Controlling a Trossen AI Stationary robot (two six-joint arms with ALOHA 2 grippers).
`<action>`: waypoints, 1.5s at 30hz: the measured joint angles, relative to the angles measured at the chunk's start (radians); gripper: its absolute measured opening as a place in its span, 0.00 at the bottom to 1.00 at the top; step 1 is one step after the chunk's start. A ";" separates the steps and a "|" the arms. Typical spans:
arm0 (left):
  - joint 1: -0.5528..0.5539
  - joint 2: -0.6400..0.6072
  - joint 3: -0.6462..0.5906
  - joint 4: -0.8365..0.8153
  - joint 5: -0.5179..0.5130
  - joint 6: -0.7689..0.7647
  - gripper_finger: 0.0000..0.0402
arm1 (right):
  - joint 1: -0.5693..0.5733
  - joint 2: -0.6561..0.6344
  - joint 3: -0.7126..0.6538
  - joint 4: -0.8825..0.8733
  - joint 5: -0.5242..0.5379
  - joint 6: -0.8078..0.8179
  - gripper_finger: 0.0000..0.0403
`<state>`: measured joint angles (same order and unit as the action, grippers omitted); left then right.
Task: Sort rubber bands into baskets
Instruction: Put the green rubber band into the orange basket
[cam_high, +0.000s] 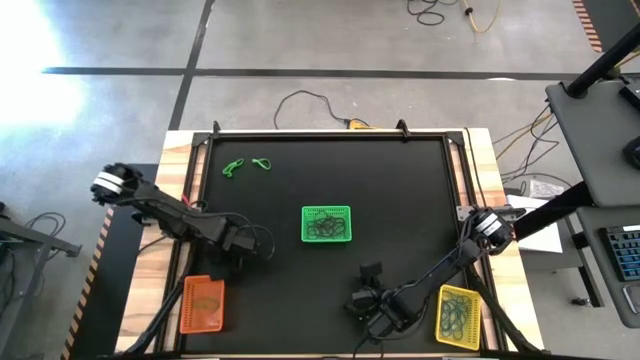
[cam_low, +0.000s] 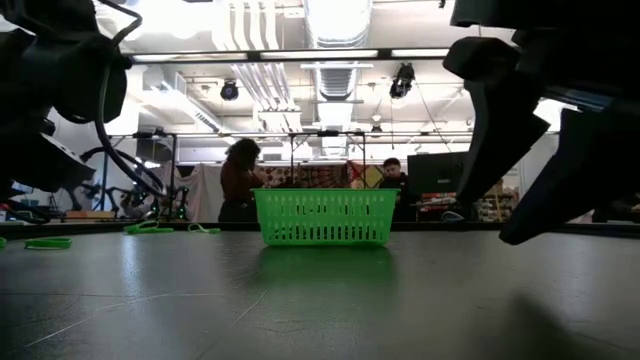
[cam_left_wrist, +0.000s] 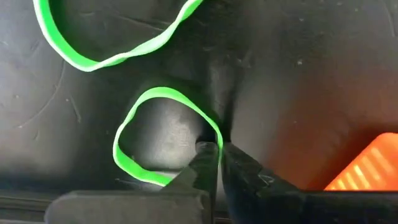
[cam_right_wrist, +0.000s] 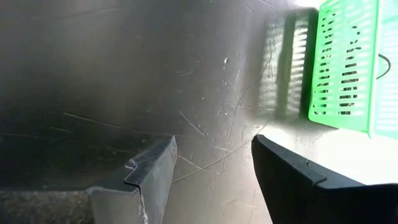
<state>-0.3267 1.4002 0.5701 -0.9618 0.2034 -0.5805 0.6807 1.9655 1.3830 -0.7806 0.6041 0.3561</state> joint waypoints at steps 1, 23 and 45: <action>0.000 0.003 0.006 -0.007 -0.002 -0.004 0.00 | 0.000 -0.001 0.000 0.000 0.000 0.000 0.51; -0.184 -0.001 0.484 -0.358 0.179 -0.310 0.00 | 0.002 -0.009 0.000 0.000 0.000 0.026 0.51; -0.560 0.089 0.273 0.054 0.168 -0.722 0.00 | -0.016 -0.016 0.000 0.006 0.003 -0.027 0.51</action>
<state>-0.8869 1.4893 0.8430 -0.9076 0.3715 -1.3028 0.6650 1.9499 1.3834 -0.7750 0.6067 0.3290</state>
